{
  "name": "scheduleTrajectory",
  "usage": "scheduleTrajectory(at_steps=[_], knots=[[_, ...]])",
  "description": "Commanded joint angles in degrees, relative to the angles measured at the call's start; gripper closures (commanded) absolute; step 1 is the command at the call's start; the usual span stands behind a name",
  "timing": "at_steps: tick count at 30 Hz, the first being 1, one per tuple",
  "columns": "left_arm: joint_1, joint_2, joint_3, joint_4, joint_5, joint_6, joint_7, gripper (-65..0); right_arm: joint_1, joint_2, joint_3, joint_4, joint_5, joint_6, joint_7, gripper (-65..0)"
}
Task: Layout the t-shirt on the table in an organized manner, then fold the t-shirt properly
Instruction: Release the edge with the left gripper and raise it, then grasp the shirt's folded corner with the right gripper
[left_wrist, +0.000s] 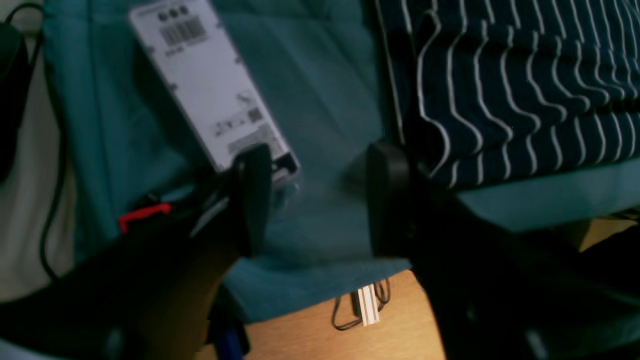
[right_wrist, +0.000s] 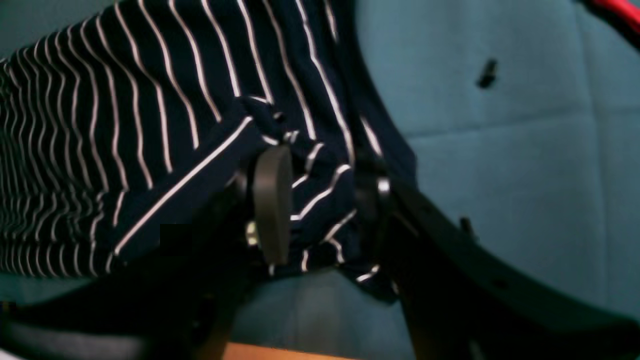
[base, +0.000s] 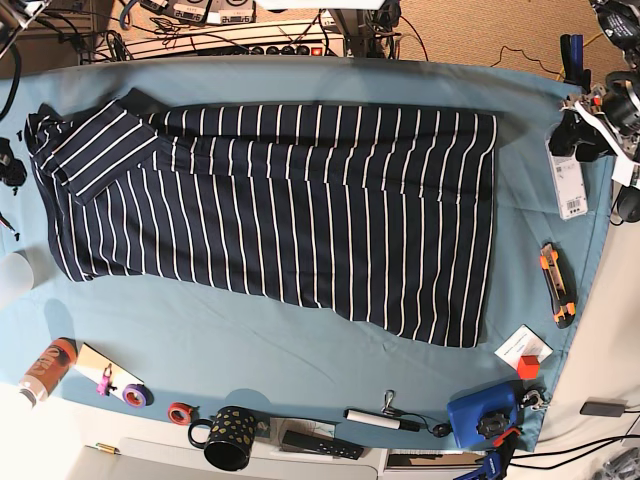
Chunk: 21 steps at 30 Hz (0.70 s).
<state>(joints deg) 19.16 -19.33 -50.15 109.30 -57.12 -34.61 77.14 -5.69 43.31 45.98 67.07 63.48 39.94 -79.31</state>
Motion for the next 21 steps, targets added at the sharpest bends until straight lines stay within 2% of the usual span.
scheduleTrajectory(at_steps=[1,2,9,15,21], knots=[[-0.17,-1.22,-0.17,0.92,-1.25,-0.74,-1.16,-31.3,1.05,2.05,-0.42,0.74,1.16,0.06,0.66,-21.5],[-0.15,-1.33,-0.15,0.92,-1.46,-1.53,-1.29,-31.3,1.49,2.05,-1.42,0.74,1.05,0.06,0.66,-21.5],[-0.11,-1.92,0.68,0.92,-3.15,-1.49,-0.63,-31.3,1.88,1.16,-9.92,0.76,0.15,0.06,0.04,-21.4],[-0.11,-2.12,0.68,0.92,-3.13,-1.49,-0.66,-31.3,1.84,0.02,-10.03,0.85,-0.39,0.06,-0.69,-21.4],[-0.11,-2.1,0.68,0.92,-3.15,-1.46,-1.62,-31.3,1.51,-0.13,-10.05,0.85,-6.88,0.06,-0.69,-21.4]])
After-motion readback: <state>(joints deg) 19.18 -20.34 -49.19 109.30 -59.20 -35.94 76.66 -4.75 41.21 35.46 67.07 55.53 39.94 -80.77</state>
